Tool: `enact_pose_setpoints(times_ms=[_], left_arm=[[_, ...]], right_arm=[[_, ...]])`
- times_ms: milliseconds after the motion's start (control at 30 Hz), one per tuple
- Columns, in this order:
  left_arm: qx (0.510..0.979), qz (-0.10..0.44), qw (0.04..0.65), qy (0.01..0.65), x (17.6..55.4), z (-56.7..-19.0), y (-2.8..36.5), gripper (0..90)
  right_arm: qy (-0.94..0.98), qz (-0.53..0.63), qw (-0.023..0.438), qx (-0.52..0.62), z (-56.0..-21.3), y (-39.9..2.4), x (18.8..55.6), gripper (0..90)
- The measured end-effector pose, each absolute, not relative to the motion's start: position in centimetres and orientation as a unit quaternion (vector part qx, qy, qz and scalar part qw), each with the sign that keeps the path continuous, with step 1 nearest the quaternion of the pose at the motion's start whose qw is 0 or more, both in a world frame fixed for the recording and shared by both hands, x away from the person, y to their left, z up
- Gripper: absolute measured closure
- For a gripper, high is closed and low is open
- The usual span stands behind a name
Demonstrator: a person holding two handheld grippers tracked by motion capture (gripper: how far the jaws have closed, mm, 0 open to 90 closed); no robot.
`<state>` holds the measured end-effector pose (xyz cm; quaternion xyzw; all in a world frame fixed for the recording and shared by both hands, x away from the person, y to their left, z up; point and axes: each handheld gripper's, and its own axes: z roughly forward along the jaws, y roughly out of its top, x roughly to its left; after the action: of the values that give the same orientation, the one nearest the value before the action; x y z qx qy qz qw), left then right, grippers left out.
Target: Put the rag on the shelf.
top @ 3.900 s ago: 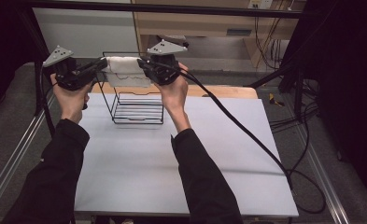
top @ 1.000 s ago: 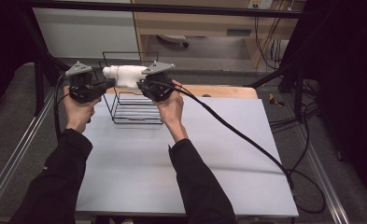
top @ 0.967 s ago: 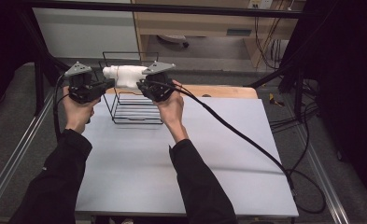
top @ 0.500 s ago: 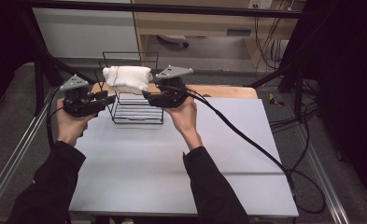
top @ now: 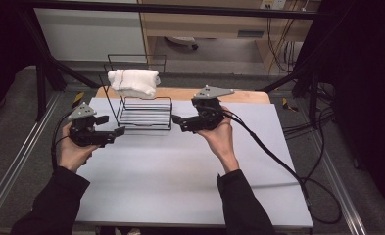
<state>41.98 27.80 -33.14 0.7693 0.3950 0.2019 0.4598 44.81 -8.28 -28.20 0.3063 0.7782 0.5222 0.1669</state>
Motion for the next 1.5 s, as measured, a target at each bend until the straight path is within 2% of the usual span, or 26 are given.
enact_pose_setpoints(times_ms=[200,433,900,1500], left_arm=[[0.780,0.195,0.446,0.393,41.3,-35.4,27.3,9.2],[0.780,0.174,0.455,0.392,40.5,-38.3,27.1,6.4],[0.789,0.161,0.448,0.387,38.8,-41.6,28.0,7.1],[0.798,0.159,0.438,0.382,37.7,-43.3,28.7,8.3]], right_arm=[[0.779,0.519,0.148,0.319,-30.3,-11.3,44.2,3.3],[0.783,0.508,0.135,0.331,-33.1,-14.8,43.1,1.8],[0.780,0.494,0.117,0.365,-39.5,-20.5,40.6,0.6],[0.772,0.484,0.108,0.397,-44.2,-26.2,37.4,0.5]])
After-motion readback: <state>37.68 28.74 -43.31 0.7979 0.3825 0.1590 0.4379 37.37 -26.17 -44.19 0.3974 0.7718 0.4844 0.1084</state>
